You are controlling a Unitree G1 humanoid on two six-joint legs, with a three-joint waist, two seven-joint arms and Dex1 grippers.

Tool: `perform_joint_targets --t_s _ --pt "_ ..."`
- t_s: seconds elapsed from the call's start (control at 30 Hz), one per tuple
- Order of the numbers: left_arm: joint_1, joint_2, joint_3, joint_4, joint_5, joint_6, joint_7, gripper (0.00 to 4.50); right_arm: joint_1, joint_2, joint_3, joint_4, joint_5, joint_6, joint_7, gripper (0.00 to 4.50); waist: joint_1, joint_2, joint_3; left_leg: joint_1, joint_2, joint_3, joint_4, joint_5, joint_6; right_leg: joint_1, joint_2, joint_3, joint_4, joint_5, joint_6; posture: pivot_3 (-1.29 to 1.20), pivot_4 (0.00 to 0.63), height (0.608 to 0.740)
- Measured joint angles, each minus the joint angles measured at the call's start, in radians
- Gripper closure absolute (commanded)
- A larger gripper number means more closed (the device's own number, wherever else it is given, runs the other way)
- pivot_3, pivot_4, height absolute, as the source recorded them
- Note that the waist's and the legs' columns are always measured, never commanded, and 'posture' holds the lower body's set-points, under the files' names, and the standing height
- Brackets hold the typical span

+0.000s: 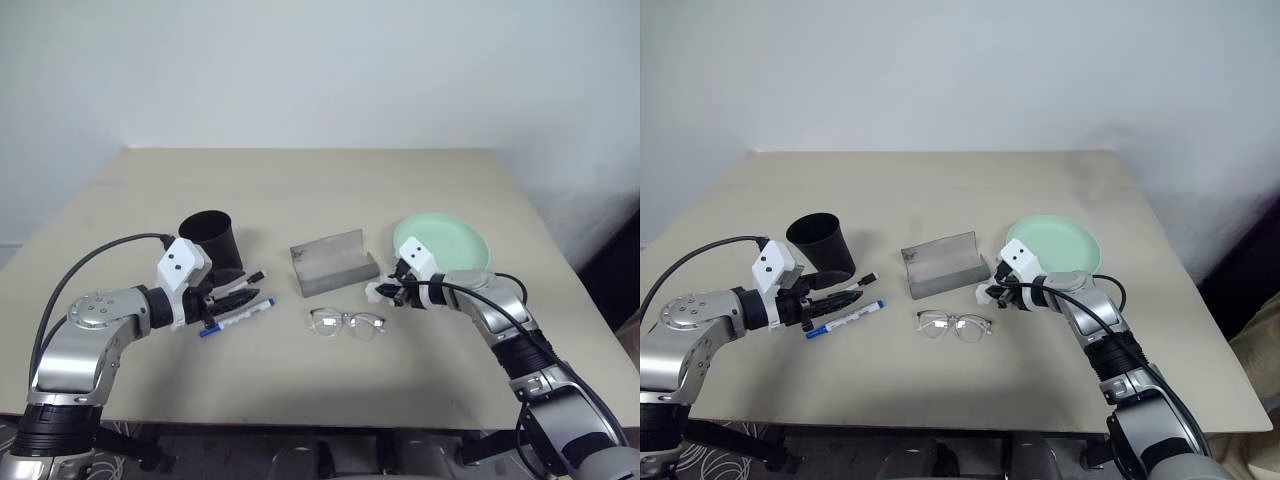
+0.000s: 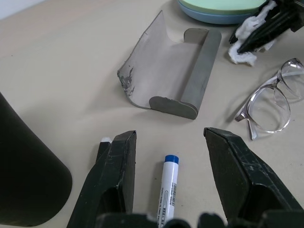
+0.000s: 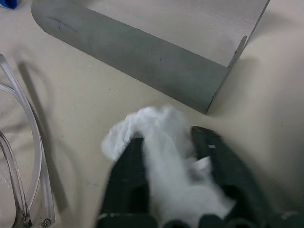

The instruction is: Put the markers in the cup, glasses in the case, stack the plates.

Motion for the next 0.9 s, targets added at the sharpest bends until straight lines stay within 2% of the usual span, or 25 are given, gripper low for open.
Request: perform_joint_targets --t_s 0.03,0.17,0.27,0.4,0.57,0.67,0.9 --pt "0.000 0.000 0.000 0.000 0.000 0.000 0.000 2.16 -0.004 -0.007 -0.001 -0.001 0.002 0.000 0.012 4.46 0.000 0.000 0.000 0.000 0.000 0.000 0.000 0.000 0.000 0.000 0.000 0.000 0.000 0.000 0.000 0.00 0.000 0.732" --pt "-0.004 0.000 -0.001 0.000 0.000 -0.001 -0.001 2.16 -0.059 -0.028 -0.042 -0.008 0.031 0.018 0.048 4.46 0.000 0.000 0.000 0.000 0.000 0.000 0.000 0.000 0.000 0.000 0.000 0.000 0.000 0.000 0.000 0.00 0.000 0.732" --pt "-0.014 0.000 -0.002 0.001 0.000 -0.002 -0.003 2.16 -0.183 -0.040 -0.130 0.021 0.069 0.024 0.050 4.46 0.000 0.000 0.000 0.000 0.000 0.000 0.000 0.000 0.000 0.000 0.000 0.000 0.000 0.000 0.000 0.00 0.000 0.732" --pt "-0.026 0.000 -0.005 0.006 0.002 -0.002 -0.008 2.16 -0.336 -0.060 -0.201 0.247 0.034 -0.091 -0.046 4.46 0.001 -0.001 0.000 0.001 0.000 0.000 0.000 0.000 0.000 0.001 0.000 -0.001 0.000 0.000 0.000 0.00 0.000 0.732" --pt "-0.036 0.000 -0.029 0.009 0.012 -0.003 -0.013 2.16 -0.388 -0.078 -0.205 0.598 -0.071 -0.282 -0.189 4.46 -0.003 -0.001 0.000 -0.001 -0.002 0.002 -0.002 0.000 0.000 -0.001 0.000 0.002 0.000 0.001 0.002 0.00 0.000 0.732" --pt "-0.038 -0.012 -0.050 0.008 0.014 -0.003 -0.013 2.16 -0.399 -0.078 -0.204 0.738 -0.114 -0.361 -0.235 3.84 -0.008 -0.001 0.000 0.000 -0.002 0.002 -0.003 0.001 -0.001 -0.001 0.001 0.002 0.000 0.002 0.001 0.00 0.000 0.732" --pt "-0.047 -0.015 -0.083 0.001 0.015 -0.003 -0.019 2.16 -0.429 -0.079 -0.208 0.814 -0.147 -0.431 -0.241 1.41 -0.013 0.000 0.000 0.002 0.001 0.000 -0.005 0.005 -0.007 0.000 0.006 0.003 0.000 0.003 0.001 0.00 0.000 0.732"
